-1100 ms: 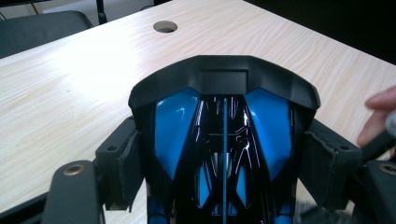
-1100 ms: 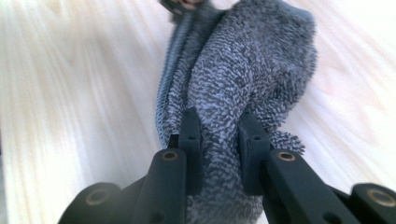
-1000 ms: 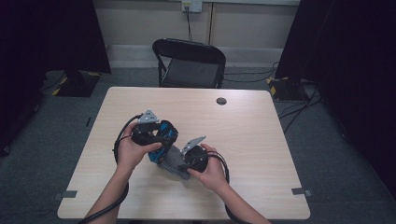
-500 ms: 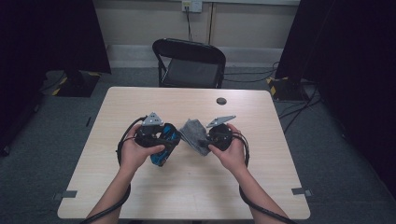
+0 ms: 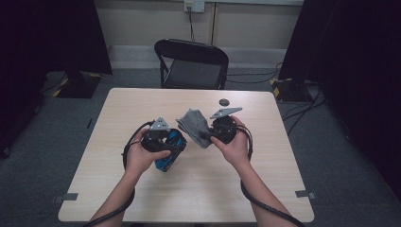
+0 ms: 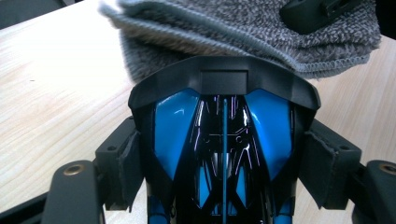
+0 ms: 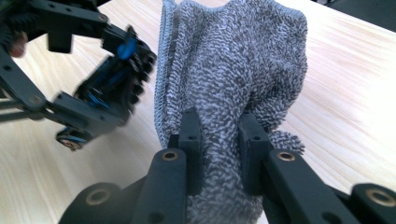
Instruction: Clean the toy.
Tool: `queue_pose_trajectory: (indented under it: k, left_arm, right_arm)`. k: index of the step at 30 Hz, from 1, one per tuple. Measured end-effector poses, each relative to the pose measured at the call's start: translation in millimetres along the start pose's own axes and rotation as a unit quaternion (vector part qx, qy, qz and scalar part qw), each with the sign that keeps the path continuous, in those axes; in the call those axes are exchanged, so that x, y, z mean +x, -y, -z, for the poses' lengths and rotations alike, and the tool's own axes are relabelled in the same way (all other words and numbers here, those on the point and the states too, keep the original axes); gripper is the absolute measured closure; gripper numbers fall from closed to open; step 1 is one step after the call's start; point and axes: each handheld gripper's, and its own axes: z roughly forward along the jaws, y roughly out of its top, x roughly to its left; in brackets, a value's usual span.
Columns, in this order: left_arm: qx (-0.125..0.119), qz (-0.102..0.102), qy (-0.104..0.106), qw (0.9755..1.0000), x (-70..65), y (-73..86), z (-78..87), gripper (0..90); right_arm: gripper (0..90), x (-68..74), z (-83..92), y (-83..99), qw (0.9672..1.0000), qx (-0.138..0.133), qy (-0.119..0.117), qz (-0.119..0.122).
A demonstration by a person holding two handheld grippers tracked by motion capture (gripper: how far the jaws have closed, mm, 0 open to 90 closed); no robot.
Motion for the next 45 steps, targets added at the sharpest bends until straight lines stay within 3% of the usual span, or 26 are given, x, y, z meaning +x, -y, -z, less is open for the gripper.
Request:
queue_pose_trajectory:
  k: [10, 19, 32, 45]
  left_arm:
    - [0.003, -0.004, -0.002, 1.0000, -0.9, -0.3, 0.1, 25.4]
    - [-0.009, -0.002, -0.005, 0.9999, 0.3, -4.1, 5.4, 25.4]
    - [-0.016, -0.005, -0.012, 0.9998, 2.2, -10.4, 10.1, 25.4]
    - [-0.024, 0.003, -0.017, 0.9996, 5.0, -20.0, 8.8, 25.4]
  right_arm:
    - [75.3, 14.5, -15.6, 3.1, 0.9997, 0.011, -0.020, 0.007]
    - [75.3, 20.4, -29.8, 11.4, 0.9991, 0.029, -0.028, 0.011]
    - [75.2, 47.2, -55.4, 26.5, 0.9963, 0.044, -0.071, 0.019]
    - [75.3, 63.6, -80.7, 40.3, 0.9928, 0.044, -0.112, 0.002]
